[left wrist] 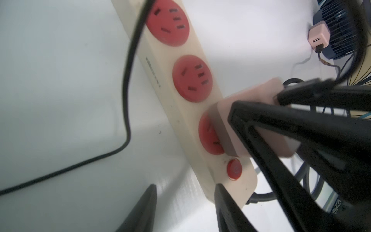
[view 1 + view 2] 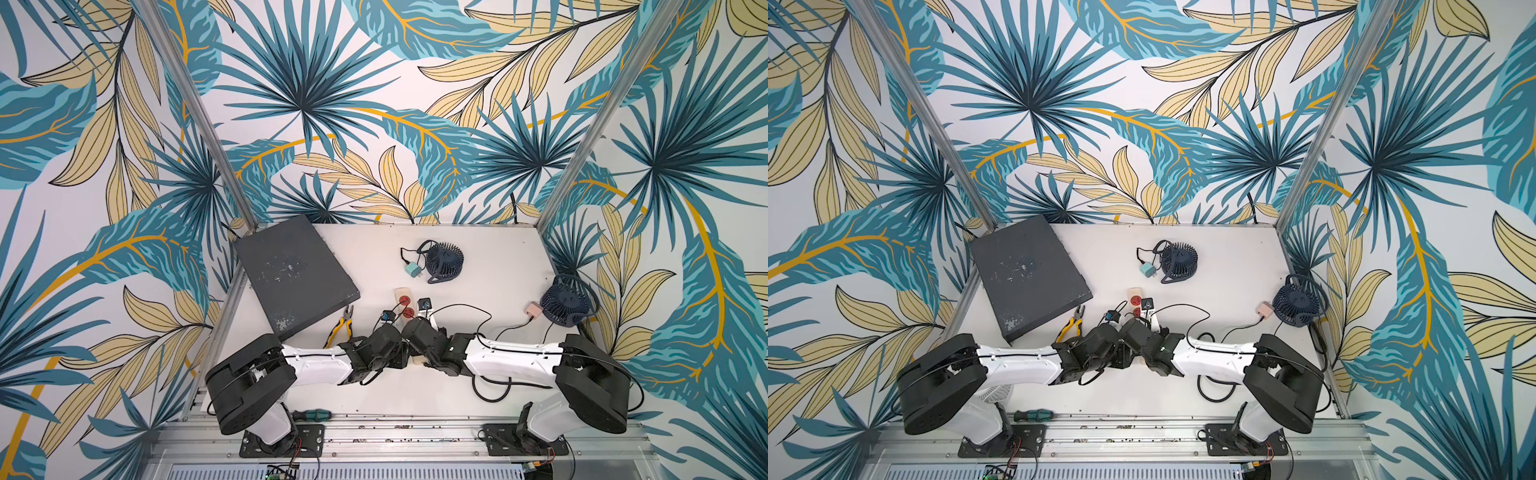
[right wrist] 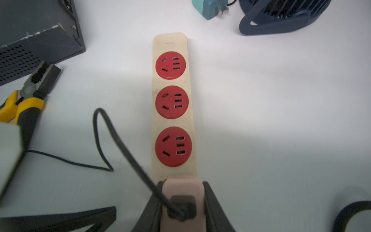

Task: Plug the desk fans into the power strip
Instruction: Insert the plug into the socket.

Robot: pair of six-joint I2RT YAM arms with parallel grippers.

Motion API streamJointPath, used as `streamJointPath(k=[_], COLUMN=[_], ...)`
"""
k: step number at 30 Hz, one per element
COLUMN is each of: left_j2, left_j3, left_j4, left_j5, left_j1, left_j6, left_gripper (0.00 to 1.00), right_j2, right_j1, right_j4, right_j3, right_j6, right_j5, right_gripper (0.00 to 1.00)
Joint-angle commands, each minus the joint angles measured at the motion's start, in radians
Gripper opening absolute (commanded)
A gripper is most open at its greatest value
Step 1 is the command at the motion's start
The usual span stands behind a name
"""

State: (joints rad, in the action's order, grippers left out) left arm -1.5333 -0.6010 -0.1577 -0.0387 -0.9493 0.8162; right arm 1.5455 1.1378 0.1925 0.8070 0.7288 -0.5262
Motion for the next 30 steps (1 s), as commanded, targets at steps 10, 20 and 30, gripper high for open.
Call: streamJointPath(k=[10,20,30], left_j2=[0.154,0.130,0.016], left_j3=[0.108,0.065,0.032], left_j4=[-0.107,-0.145,-0.212], left_j5=[0.052,0.114,0.170], left_j1=[0.050,0.068,0.089], left_j6=[0.123,0.157,0.178], left_gripper=[0.53,0.55,0.48], right_j2=[-0.023,0.013,0.116], right_j1=[-0.012,-0.125,-0.148], right_j4=[0.542,0.530,0.555], right_j3=[0.300,0.335,0.392], right_j6=[0.028,-0.061,-0.134], right_j5=[0.251,0.349,0.352], right_gripper=[0.79,0.66,0.43])
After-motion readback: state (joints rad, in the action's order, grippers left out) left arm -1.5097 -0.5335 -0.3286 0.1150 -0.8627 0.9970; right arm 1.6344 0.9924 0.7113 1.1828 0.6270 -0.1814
